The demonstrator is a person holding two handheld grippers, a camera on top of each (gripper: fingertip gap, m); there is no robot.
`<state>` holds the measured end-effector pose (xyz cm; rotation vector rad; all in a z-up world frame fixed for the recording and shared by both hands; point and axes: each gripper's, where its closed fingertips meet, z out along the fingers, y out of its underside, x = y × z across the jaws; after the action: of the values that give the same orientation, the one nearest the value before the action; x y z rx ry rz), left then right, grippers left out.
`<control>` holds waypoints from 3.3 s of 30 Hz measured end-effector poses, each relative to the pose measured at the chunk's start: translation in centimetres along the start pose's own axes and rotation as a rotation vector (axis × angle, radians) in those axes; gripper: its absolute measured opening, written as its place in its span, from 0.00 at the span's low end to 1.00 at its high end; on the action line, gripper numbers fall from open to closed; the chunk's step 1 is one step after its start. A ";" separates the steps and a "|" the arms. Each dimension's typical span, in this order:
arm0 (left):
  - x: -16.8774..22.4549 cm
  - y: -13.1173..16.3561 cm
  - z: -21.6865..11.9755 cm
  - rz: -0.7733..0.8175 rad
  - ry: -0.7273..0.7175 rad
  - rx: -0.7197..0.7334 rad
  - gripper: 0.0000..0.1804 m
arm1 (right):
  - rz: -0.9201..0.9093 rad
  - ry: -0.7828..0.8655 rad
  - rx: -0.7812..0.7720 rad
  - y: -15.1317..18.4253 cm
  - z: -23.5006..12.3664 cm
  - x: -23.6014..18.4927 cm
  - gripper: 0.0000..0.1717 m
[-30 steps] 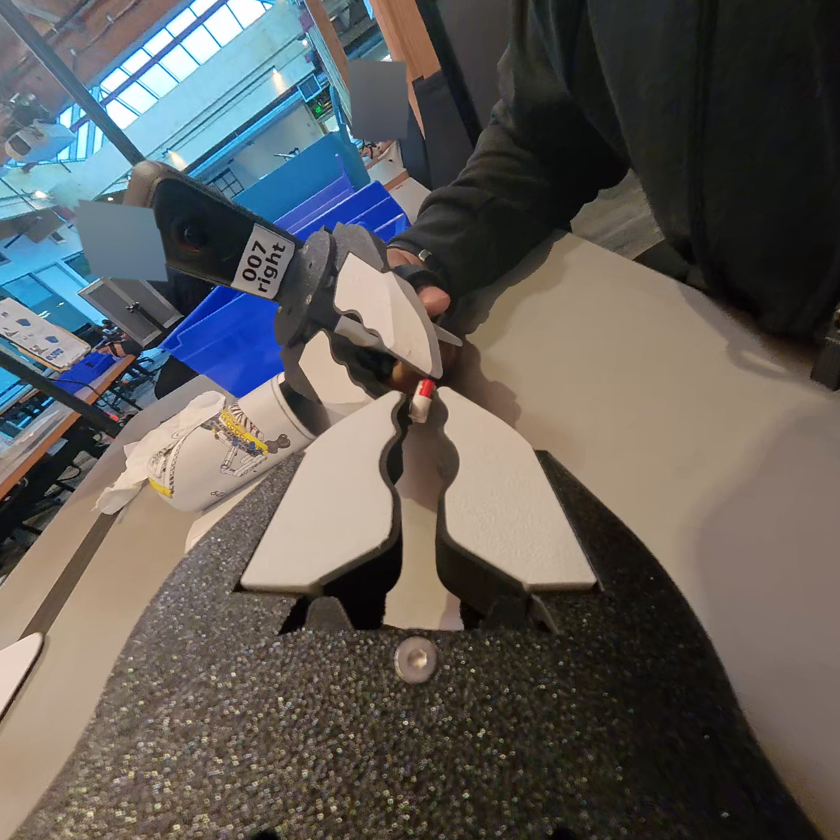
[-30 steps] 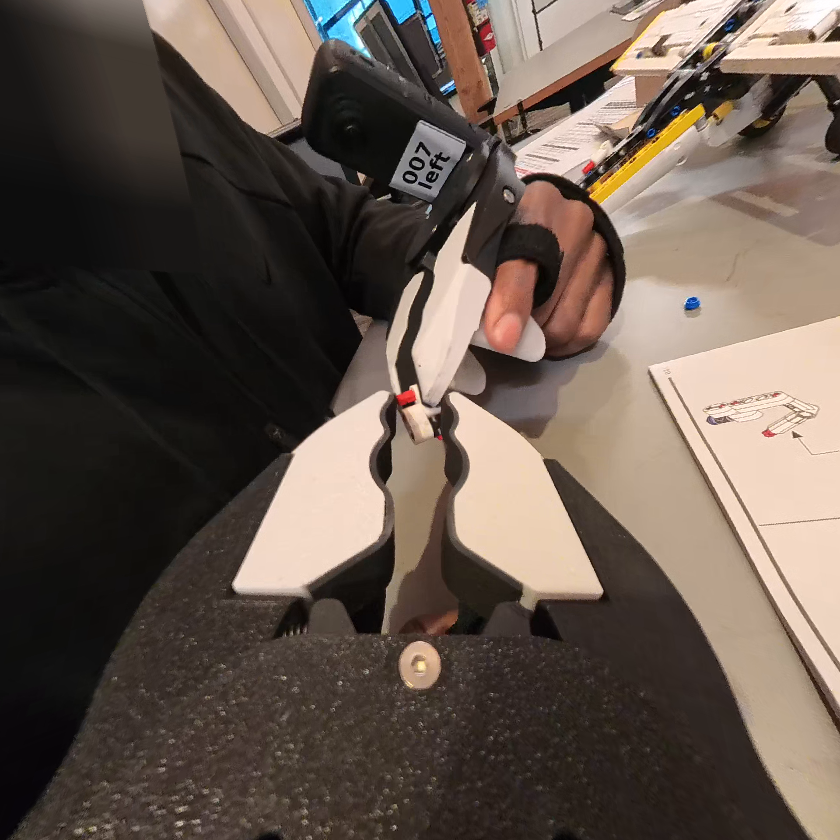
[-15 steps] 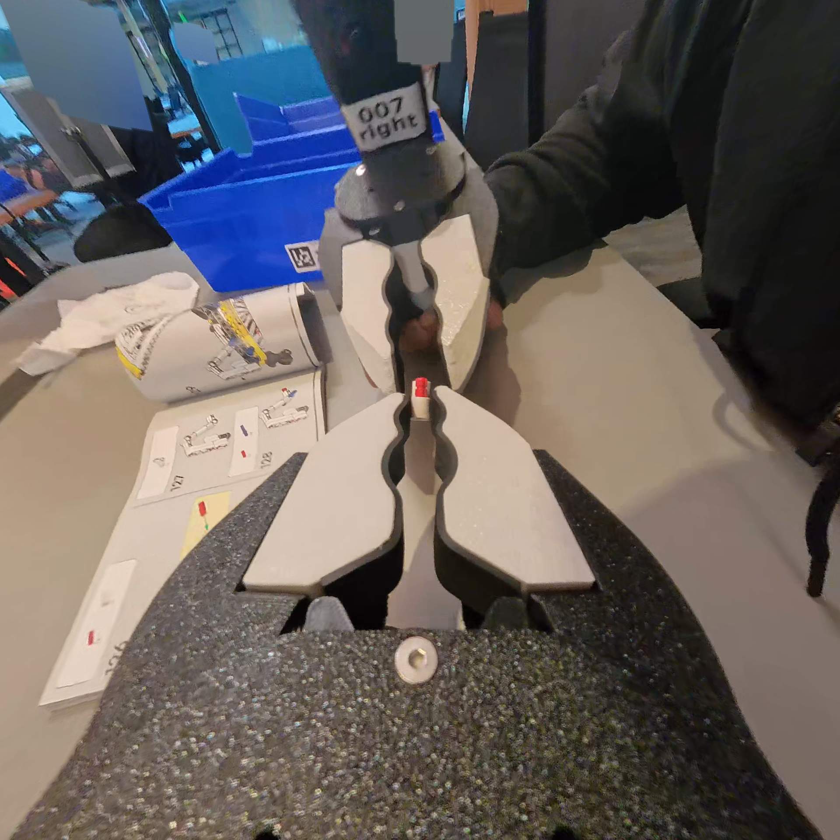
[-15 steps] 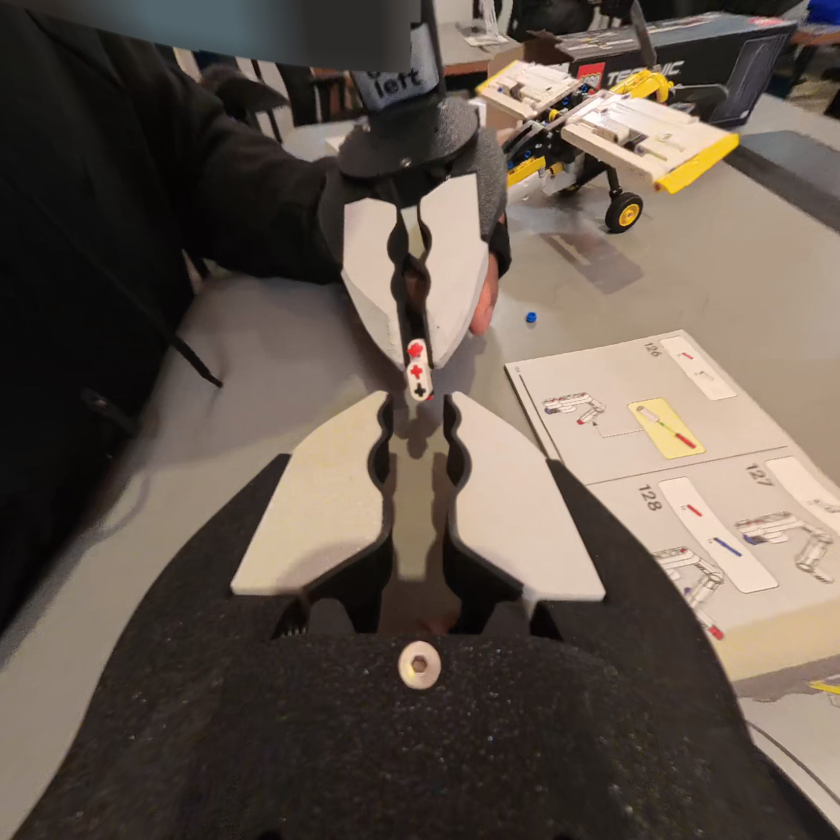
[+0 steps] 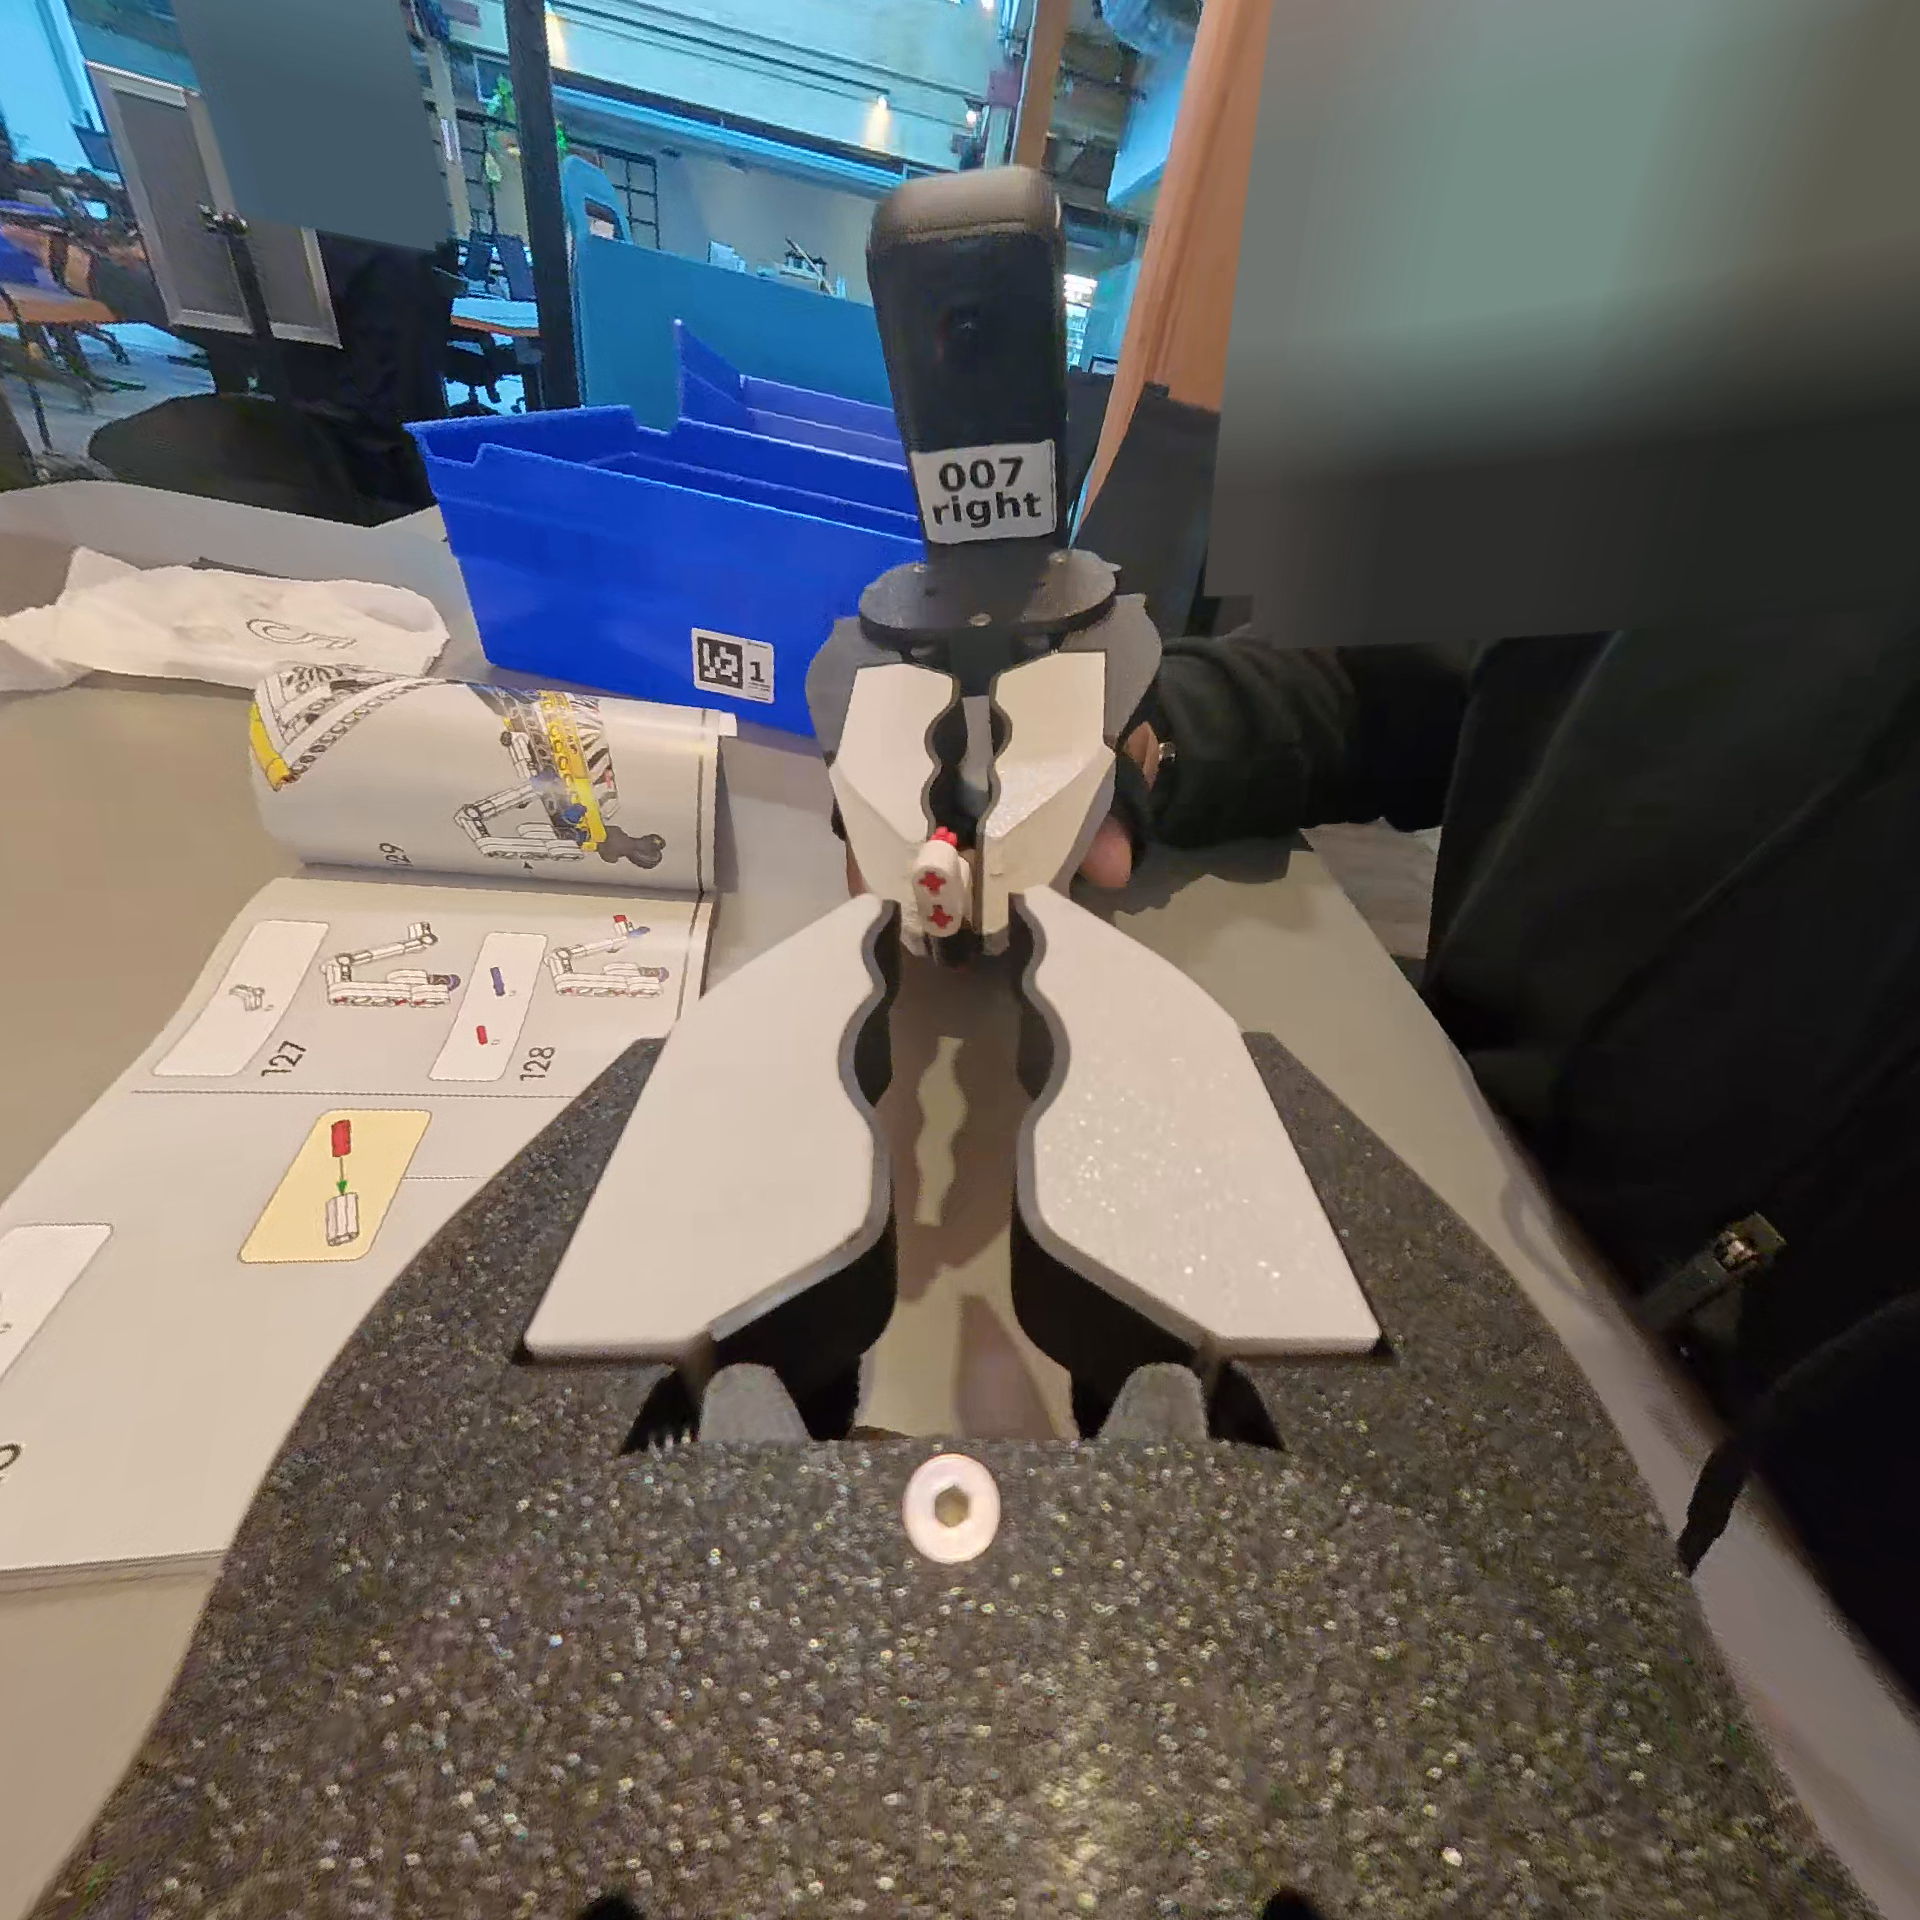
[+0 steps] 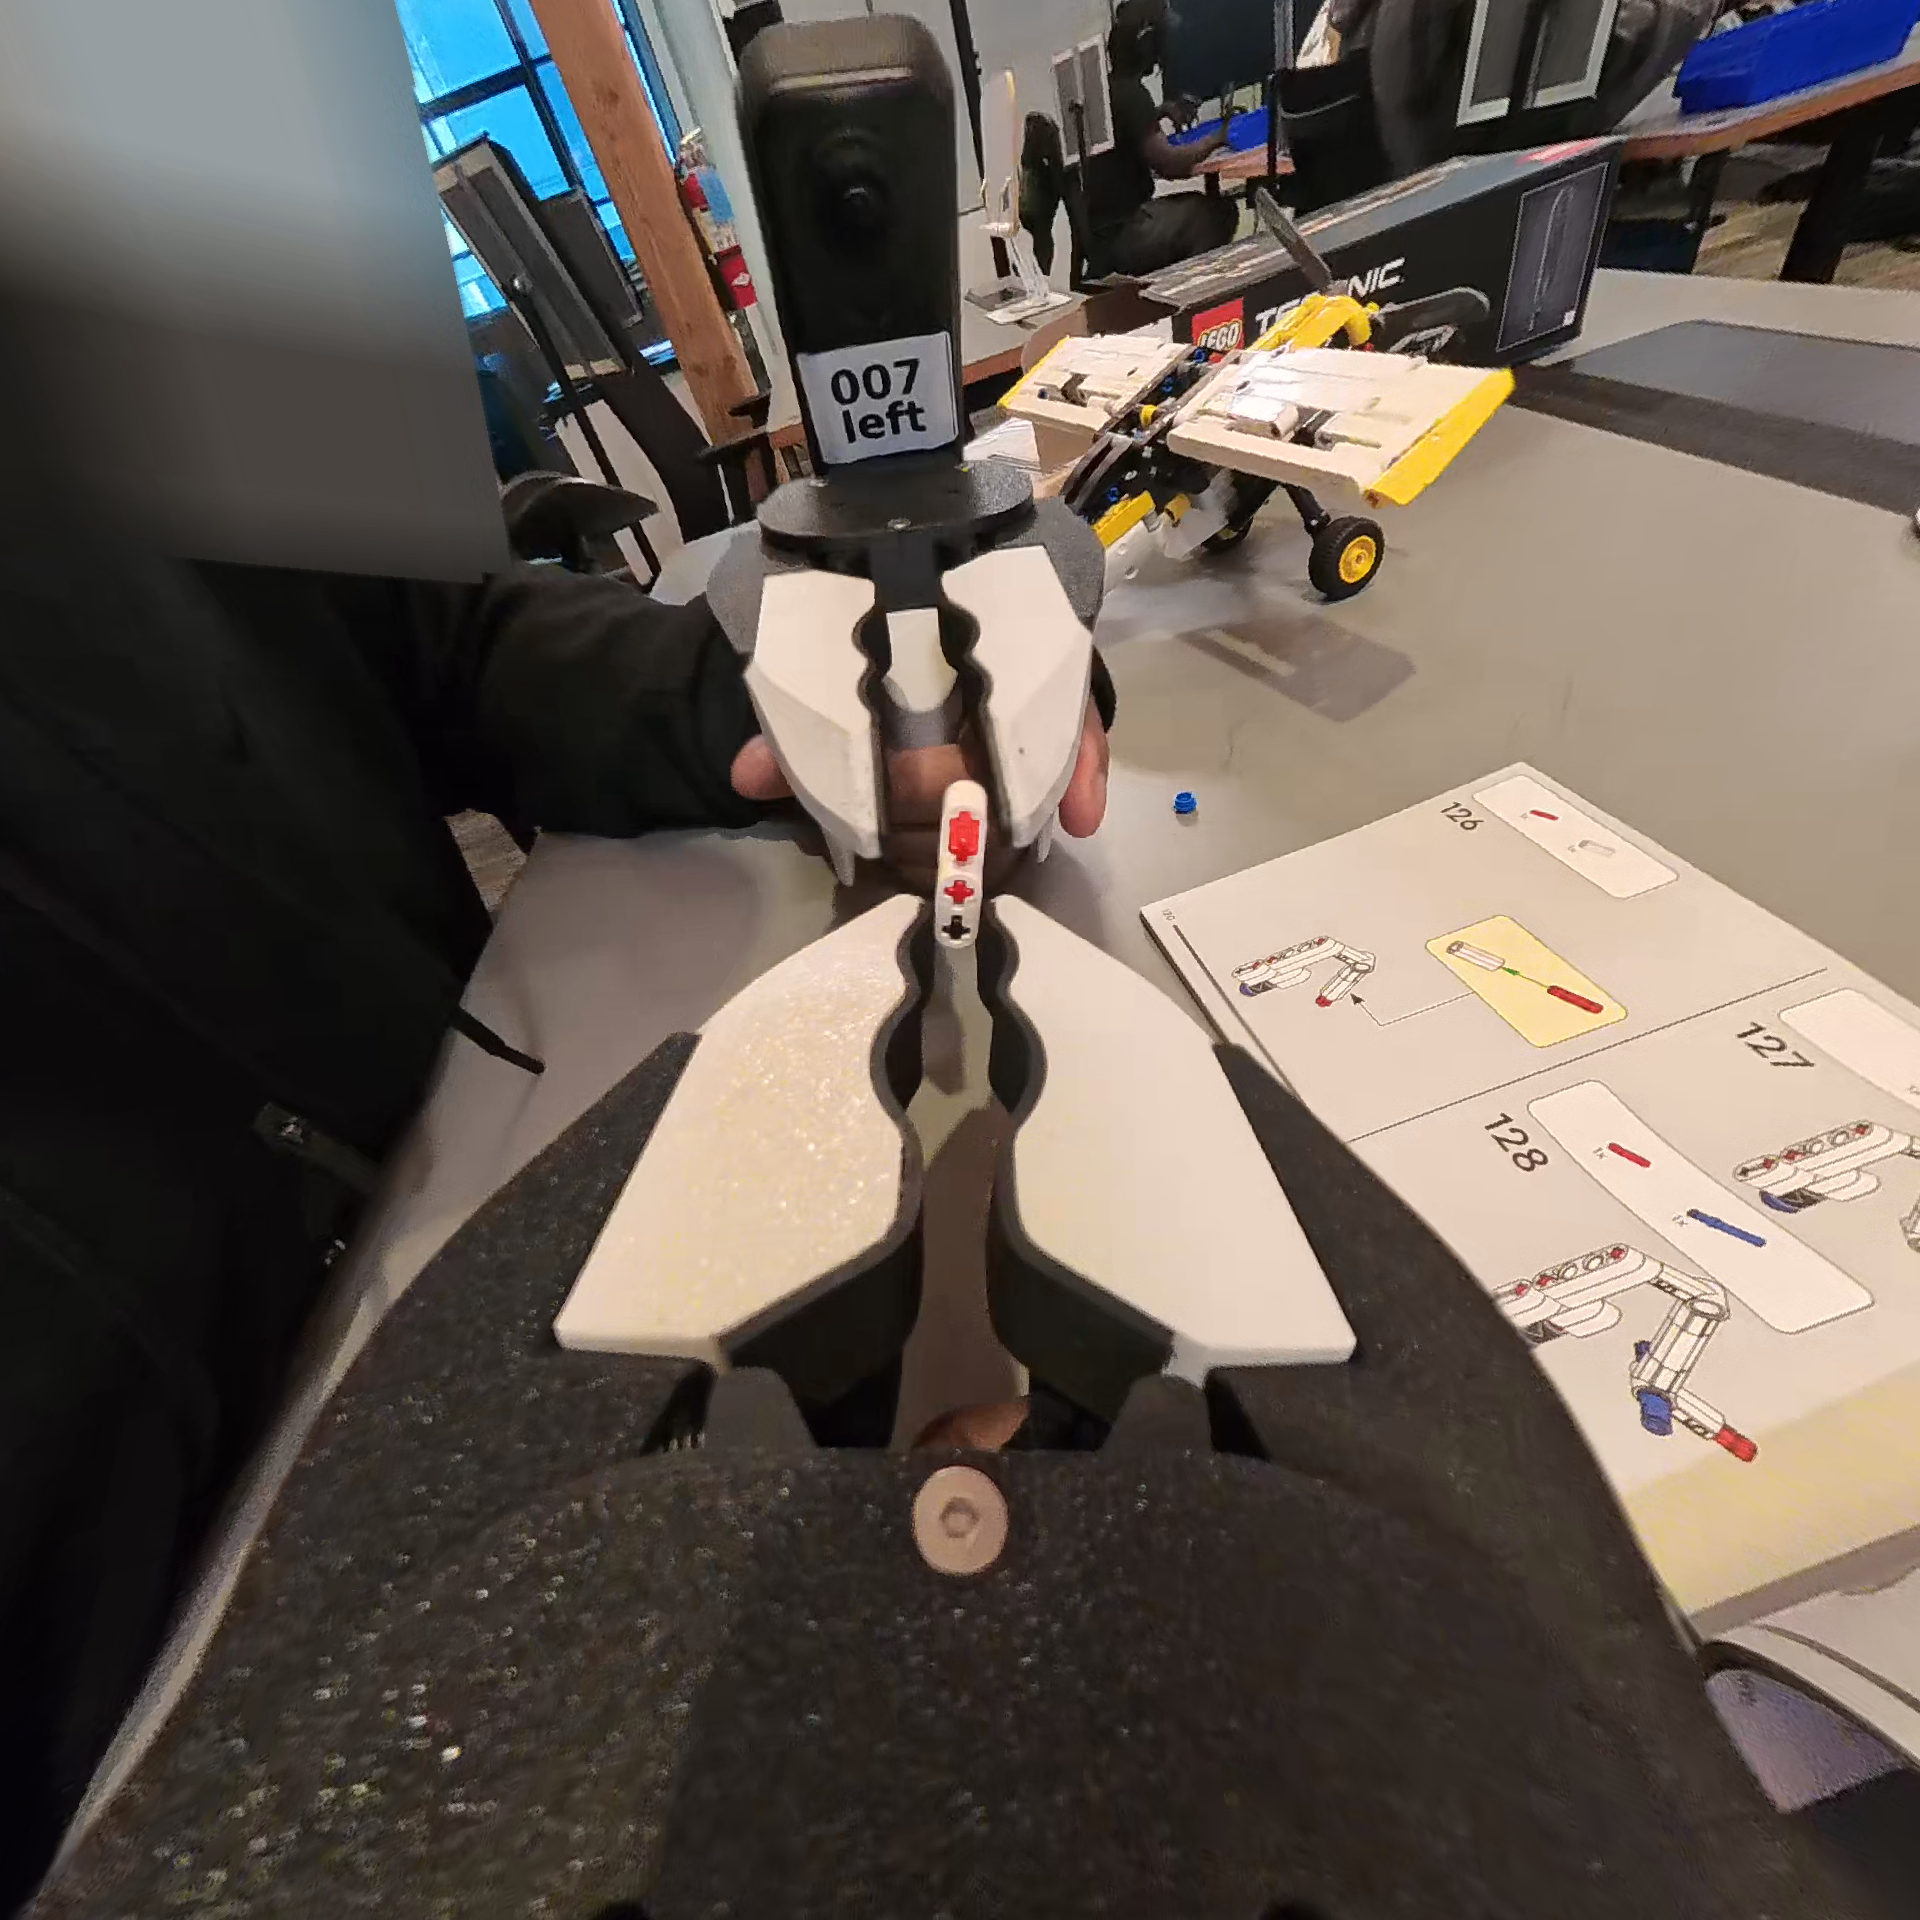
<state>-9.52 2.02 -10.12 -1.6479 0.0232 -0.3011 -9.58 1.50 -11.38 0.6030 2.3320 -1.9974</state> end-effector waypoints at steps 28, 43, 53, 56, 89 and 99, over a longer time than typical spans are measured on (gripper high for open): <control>1.6 1.0 0.4 -0.085 0.095 -0.087 0.04 | -0.038 -0.045 0.006 0.4 -0.1 -1.7 0.04; 1.5 2.0 0.2 -0.057 0.067 -0.205 0.04 | -0.095 -0.003 -0.049 1.1 -0.1 -1.5 0.04; 1.6 4.9 0.5 0.124 0.002 -0.438 0.04 | -0.410 0.130 -0.285 3.6 0.5 -1.2 0.09; 2.0 5.1 0.6 0.147 0.015 -0.453 0.04 | -0.435 0.099 -0.307 4.1 0.5 -1.7 0.05; 0.7 7.6 -1.8 0.327 -0.134 -0.534 0.05 | -0.418 0.118 -0.407 6.0 -0.3 -0.3 0.04; 1.5 7.5 -1.2 0.308 -0.115 -0.525 0.05 | -0.520 0.108 -0.511 7.4 -0.1 -0.6 0.06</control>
<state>-7.08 -0.18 -17.16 -2.1452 0.2872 0.0447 -6.83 2.22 -18.25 0.0780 3.1421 -1.3929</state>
